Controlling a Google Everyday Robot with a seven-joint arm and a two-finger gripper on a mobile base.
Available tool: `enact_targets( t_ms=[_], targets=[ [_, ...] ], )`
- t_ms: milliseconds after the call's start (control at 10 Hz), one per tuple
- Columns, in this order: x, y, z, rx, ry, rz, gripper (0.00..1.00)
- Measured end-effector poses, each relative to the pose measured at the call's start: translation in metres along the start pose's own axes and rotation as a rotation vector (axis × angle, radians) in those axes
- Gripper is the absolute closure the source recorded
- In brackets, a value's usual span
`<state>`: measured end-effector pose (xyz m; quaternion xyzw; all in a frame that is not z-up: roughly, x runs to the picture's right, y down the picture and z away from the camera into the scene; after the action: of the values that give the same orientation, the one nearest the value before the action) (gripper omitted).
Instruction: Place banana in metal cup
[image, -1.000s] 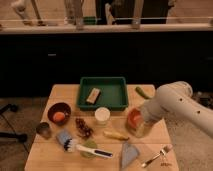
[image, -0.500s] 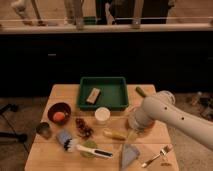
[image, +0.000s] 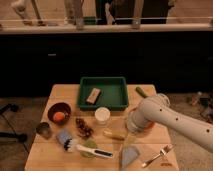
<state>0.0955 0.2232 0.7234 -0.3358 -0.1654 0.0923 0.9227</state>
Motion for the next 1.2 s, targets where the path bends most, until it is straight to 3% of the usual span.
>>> enact_targets(
  t_ms=[800,1200],
  targets=[
    [-0.011,0.0,0.008,-0.009,-0.015,-0.009,0.2],
    [-0.023,0.023,0.022,0.002,-0.041,-0.046,0.2]
  ],
)
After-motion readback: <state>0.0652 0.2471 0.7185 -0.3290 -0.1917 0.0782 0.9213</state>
